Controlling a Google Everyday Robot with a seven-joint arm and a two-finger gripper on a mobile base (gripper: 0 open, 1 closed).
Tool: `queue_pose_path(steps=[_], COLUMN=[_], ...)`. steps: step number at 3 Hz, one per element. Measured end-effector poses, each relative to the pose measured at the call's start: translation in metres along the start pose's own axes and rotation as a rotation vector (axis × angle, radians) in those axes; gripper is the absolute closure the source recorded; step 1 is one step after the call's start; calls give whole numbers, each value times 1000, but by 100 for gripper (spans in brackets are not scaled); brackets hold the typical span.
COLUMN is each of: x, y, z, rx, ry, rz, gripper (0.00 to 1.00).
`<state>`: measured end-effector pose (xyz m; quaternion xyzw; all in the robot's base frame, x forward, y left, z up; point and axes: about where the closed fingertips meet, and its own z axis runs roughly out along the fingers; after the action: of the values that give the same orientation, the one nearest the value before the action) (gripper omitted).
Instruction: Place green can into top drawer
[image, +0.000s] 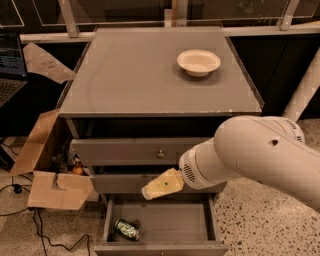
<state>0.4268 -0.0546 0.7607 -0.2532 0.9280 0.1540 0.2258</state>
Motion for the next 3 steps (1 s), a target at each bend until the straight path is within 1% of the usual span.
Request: queue_pose_path(steps=[1, 2, 3], x=[0, 7, 26], y=[2, 3, 6], z=[-1, 7, 42], rx=[-8, -44, -150], ry=[5, -17, -59], rz=[0, 22, 75], gripper=[0, 0, 0])
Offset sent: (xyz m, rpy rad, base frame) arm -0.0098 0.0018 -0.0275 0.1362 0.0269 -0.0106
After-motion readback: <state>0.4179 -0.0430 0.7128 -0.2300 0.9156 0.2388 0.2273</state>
